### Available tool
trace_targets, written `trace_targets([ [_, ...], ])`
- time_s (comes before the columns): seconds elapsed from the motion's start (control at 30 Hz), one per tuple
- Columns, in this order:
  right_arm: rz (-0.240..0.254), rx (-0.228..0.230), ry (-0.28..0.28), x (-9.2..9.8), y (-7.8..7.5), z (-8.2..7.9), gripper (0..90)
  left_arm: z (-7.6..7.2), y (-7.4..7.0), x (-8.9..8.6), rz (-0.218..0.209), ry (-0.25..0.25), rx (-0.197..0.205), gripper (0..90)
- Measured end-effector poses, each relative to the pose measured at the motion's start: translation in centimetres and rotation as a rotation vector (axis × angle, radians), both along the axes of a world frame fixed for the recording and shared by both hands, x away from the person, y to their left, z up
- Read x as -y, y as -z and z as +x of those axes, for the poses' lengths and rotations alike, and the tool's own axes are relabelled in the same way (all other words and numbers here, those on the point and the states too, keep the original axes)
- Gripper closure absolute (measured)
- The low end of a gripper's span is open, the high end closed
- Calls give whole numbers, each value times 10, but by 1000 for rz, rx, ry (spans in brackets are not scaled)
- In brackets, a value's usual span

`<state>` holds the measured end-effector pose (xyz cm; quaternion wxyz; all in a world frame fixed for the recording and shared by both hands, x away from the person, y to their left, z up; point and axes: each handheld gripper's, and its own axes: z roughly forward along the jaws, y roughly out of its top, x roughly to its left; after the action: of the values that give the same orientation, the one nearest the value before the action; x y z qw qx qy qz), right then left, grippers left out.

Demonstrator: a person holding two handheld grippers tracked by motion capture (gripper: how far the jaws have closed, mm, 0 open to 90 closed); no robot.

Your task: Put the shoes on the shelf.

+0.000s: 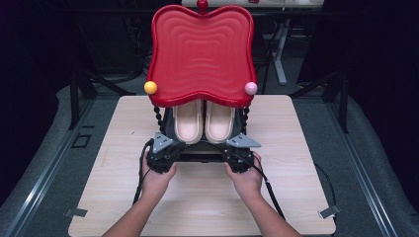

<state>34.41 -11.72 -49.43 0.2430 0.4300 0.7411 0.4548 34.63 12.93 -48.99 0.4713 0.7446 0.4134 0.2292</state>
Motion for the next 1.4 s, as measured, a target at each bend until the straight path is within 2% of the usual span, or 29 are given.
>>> trace_targets([
  [0.27, 0, -8, -11, -3, 2, 1, 860, 1, 2, 2, 0, 6, 6, 888],
  [0.4, -12, 10, -14, 0, 0, -4, 829, -4, 0, -1, -3, 4, 19, 856],
  [0.53, 2, 18, -7, 7, -5, -9, 801, -8, -4, -5, -14, -3, 38, 813],
  [0.67, 39, 38, -3, 13, -14, -15, 747, -9, -11, -8, -15, -33, 56, 728],
  [0.77, 41, 62, 12, 13, -21, -16, 705, -8, -15, -10, -21, -53, 65, 684],
  [1.0, 63, 75, 62, 17, -30, -5, 630, 0, -22, -9, -37, -80, 80, 623],
  [1.2, 89, 76, 104, 16, -28, 6, 584, 10, -18, -8, -60, -111, 74, 596],
  [1.4, 96, 72, 112, 14, -23, 13, 556, 18, -15, -9, -81, -123, 68, 562],
])
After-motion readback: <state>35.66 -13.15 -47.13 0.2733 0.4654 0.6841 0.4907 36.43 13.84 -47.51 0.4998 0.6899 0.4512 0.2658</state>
